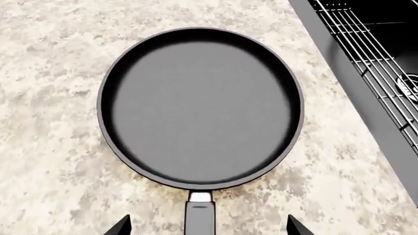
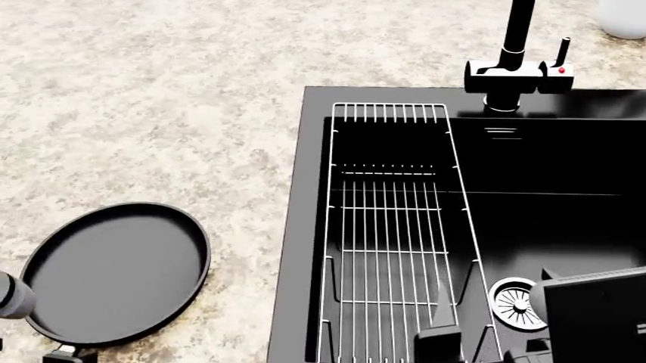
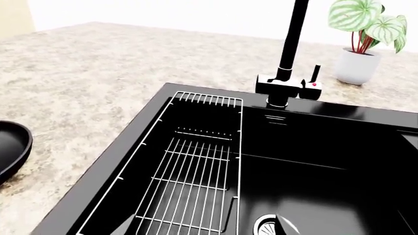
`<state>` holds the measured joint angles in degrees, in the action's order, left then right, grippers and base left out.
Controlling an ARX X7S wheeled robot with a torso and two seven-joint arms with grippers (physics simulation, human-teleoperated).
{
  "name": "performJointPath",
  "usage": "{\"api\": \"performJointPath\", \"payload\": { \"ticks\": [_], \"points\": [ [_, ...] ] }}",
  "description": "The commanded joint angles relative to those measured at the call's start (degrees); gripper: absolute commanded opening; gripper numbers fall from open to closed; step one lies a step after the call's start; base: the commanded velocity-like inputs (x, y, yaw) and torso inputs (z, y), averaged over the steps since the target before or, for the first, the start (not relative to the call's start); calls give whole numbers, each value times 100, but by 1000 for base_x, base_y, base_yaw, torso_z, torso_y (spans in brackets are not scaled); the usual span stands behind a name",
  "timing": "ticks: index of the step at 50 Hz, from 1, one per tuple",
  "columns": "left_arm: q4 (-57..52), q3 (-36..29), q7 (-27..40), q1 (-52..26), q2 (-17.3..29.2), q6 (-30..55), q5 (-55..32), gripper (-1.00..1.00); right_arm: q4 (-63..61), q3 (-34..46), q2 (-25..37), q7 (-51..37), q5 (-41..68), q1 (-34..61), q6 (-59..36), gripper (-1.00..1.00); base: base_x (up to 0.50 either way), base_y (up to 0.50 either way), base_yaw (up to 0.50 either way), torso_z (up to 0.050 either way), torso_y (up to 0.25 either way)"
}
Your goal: Pick the pan and sponge and place them into the sink. Then turn on the water.
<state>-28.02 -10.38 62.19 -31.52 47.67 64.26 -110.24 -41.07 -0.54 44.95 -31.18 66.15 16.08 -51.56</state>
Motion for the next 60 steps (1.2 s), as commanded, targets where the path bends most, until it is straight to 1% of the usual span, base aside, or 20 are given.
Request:
{"api": "performJointPath", "payload": {
  "ticks": [1, 10, 13, 14, 17, 24, 31, 32, 34, 36, 41, 42, 48, 53, 54, 59, 60],
  "points": [
    [228, -55, -205, -37, -137, -20, 173, 100, 4, -65, -49, 98, -88, -105, 61, 100, 0, 0, 0, 0, 0],
    [330, -95, -378, 57, -189, -18, 396, 100, -9, -95, -30, 91, -80, -164, 93, 100, 0, 0, 0, 0, 0],
    [377, -84, -433, 103, -176, -30, 442, 100, -22, -92, -25, 82, -73, -171, 92, 100, 0, 0, 0, 0, 0],
    [332, 3, -540, 225, -90, -39, 462, 100, -21, -99, -26, 80, -71, -178, 99, 100, 0, 0, 0, 0, 0],
    [413, -122, -514, 172, -235, -37, 576, 100, -17, -84, -30, 80, -77, -174, 100, 100, 0, 0, 0, 0, 0],
    [503, -182, -633, 220, -309, -49, 745, 100, -13, -76, -20, 82, -84, -187, 110, 100, 0, 0, 0, 0, 0],
    [561, -198, -743, 245, -291, -43, 813, 100, -8, -90, -21, 101, -107, -242, 157, 100, 0, 0, 0, 0, 0],
    [505, -79, -851, 363, -145, -54, 773, 100, -2, -83, -24, 105, -114, -244, 160, 100, 0, 0, 0, 0, 0],
    [575, -204, -761, 270, -296, -53, 827, 100, 8, -73, -29, 112, -118, -237, 163, 100, 0, 0, 0, 0, 0],
    [548, -157, -824, 331, -229, -58, 829, 100, 14, -73, -24, 109, -112, -227, 161, 100, 0, 0, 0, 0, 0],
    [598, -181, -827, 271, -247, -65, 814, 100, 21, -58, -23, 109, -110, -214, 161, 100, 0, 0, 0, 0, 0],
    [599, -186, -790, 246, -251, -72, 815, -100, 26, -58, -22, 106, -107, -216, 160, 100, 0, 0, 0, 0, 0],
    [585, -173, -743, 222, -244, -114, 791, -100, 34, -27, -26, 102, -102, -167, 151, 100, 0, 0, 0, 0, 0],
    [627, -264, -634, 125, -378, -150, 869, -100, 23, -39, -13, 88, -81, -175, 151, 100, 0, 0, 0, 0, 0],
    [596, -172, -648, 151, -283, -178, 838, -100, 16, -40, -5, 72, -59, -149, 135, 100, 0, 0, 0, 0, 0],
    [477, -82, -552, 89, -186, -222, 722, -100, 0, -84, 31, 44, -13, -132, 132, 100, 0, 0, 0, 0, 0],
    [286, 49, -249, -288, -12, -252, 508, -100, -47, -291, 82, -11, 10, -126, 229, 100, 0, 0, 0, 0, 0]
  ]
}}
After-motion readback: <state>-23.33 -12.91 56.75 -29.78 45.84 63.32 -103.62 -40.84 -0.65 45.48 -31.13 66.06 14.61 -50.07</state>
